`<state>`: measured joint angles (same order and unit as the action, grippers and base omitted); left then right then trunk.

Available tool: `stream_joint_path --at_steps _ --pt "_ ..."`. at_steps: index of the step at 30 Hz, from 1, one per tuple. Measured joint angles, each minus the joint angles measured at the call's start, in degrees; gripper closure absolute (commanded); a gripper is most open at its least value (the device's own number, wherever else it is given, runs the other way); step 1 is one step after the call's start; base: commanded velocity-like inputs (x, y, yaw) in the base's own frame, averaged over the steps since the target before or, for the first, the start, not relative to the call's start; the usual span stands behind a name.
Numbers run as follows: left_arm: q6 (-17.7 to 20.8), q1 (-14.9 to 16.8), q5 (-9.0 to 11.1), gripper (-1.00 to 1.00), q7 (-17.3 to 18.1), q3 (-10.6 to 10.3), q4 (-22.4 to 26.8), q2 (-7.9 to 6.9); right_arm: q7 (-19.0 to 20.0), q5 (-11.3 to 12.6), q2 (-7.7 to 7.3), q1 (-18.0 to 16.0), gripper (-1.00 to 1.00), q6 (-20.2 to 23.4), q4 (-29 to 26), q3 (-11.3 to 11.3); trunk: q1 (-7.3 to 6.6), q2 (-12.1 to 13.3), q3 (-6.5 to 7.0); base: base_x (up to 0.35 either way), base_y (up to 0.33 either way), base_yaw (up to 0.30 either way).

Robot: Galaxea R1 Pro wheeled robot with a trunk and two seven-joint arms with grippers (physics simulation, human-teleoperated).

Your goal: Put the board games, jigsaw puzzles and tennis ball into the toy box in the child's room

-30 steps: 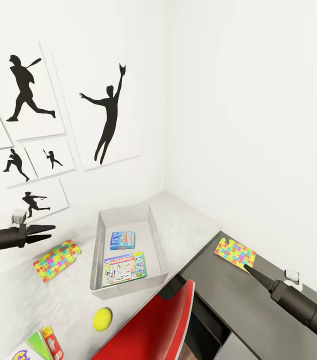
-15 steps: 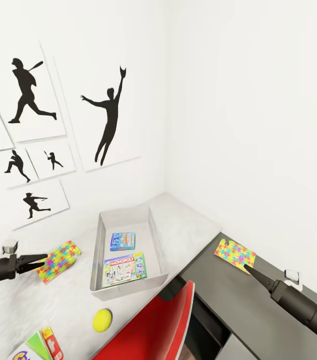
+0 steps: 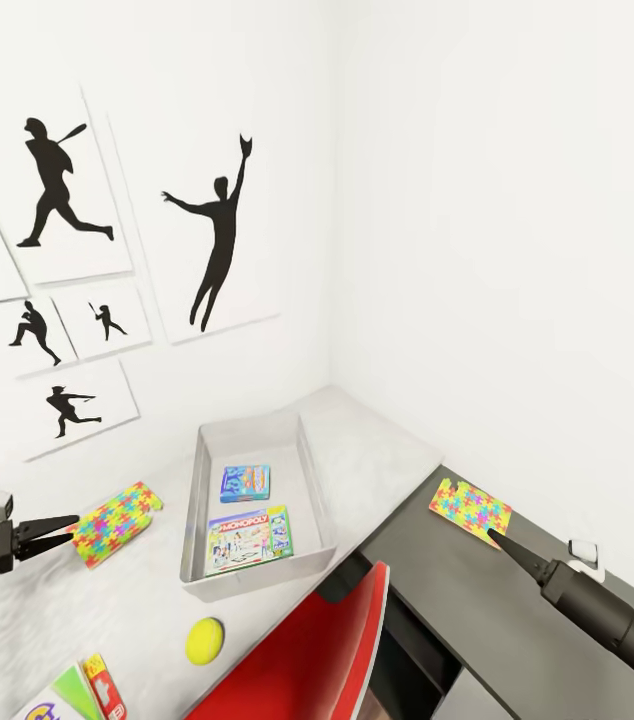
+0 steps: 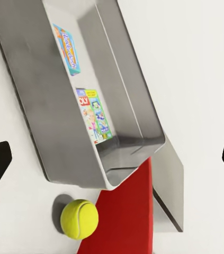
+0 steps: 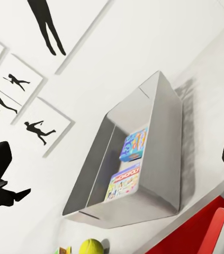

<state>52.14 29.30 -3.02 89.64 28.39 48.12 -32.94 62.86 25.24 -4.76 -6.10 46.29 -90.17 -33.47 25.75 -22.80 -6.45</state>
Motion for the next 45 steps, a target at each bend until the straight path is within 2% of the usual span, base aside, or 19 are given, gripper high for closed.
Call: stream_joint_path --at_steps 14,45 --pt "-0.09 -0.09 0.01 -1.00 0.00 0.26 0.08 0.18 -0.01 0.00 0.02 -0.01 -1.00 0.04 0.00 0.00 0.01 0.00 0.83 -0.089 0.000 -0.095" --pt "-0.18 -0.10 0.00 -1.00 0.00 0.19 0.11 0.49 -0.32 -0.27 0.03 0.00 -1.00 -0.11 0.08 0.02 0.00 0.00 0.90 -0.055 0.000 -0.003"
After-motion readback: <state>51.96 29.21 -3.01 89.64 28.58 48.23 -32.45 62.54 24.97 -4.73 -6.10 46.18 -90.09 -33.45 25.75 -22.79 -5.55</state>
